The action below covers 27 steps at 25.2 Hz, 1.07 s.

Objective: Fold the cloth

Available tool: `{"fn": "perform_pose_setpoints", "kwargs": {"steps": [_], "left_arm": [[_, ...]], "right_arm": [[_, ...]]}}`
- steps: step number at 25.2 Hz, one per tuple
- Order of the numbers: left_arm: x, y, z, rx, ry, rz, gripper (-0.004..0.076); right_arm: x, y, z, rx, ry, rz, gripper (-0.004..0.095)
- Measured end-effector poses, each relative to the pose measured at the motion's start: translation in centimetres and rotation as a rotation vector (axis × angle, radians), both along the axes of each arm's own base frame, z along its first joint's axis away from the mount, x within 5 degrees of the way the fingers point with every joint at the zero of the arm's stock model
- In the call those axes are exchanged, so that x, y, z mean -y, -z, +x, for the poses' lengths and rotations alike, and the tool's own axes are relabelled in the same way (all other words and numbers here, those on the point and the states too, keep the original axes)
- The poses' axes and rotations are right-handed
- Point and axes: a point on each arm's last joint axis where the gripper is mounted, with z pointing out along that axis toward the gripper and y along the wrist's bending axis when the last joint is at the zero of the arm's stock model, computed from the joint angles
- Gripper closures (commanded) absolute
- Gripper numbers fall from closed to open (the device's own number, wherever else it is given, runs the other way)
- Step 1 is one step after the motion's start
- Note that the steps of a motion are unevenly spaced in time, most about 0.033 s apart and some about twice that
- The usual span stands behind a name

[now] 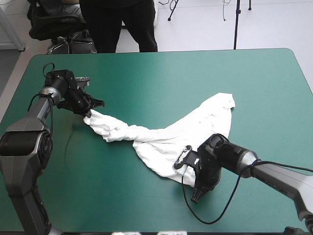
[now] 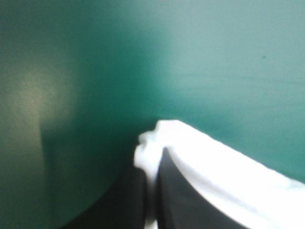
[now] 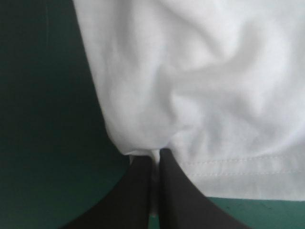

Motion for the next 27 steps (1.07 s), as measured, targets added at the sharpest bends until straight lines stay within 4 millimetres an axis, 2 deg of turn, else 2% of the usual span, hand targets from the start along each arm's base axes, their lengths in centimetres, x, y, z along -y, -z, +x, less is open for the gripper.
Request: {"fn": "perform_pose_setpoints", "kwargs": {"steps": [3,6,8,11,18,19,20,21,22,23,24,25,27], "left_arm": [[0.0,-0.7,-0.3,0.002,0.009,-0.002,0.0733],[0.1,-2.8,-1.1,0.036,0.011,-0.012,0.0733],[0.2,-4.7,-1.7,0.074,0.012,-0.029,0.0733],[0.6,-8.0,-3.2,0.143,0.017,-0.072,0.0733],[1.6,-16.6,-8.2,0.346,0.044,-0.183,0.0733],[1.9,-19.0,-9.7,0.414,0.053,-0.209,0.0733],[1.9,-20.3,-10.5,0.457,0.059,-0.218,0.0733],[2.1,-23.1,-12.3,0.546,0.071,-0.233,0.0733],[2.2,-24.7,-13.2,0.599,0.078,-0.245,0.0733],[2.4,-27.4,-15.0,0.702,0.09,-0.267,0.0733],[2.4,-28.9,-15.9,0.761,0.097,-0.279,0.0733],[2.6,-31.7,-17.7,0.879,0.111,-0.307,0.0733],[2.9,-35.5,-20.5,1.039,0.135,-0.339,0.0733]], "right_arm": [[-0.2,-0.6,0.3,0.003,0.024,-0.003,0.0925],[-0.4,-1.5,0.9,0.047,0.052,-0.023,0.0925],[-0.4,-3.2,1.8,0.13,0.07,-0.026,0.0925],[-0.1,-6.9,2.8,0.27,0.106,-0.027,0.0925],[1.8,-17.3,3.7,0.608,0.234,0.04,0.0925],[2.5,-20.5,3.4,0.703,0.273,0.098,0.0925],[2.8,-21.8,3.3,0.74,0.288,0.122,0.0925],[3.8,-25.2,2.8,0.837,0.325,0.182,0.0925],[4.3,-26.6,2.5,0.878,0.343,0.207,0.0925],[5.5,-29.9,1.7,0.98,0.381,0.272,0.0925],[6.0,-31.3,1.4,1.024,0.398,0.297,0.0925],[7.5,-34.5,0.3,1.122,0.441,0.366,0.0925],[9.9,-38.5,-1.6,1.25,0.502,0.465,0.0925]]}}
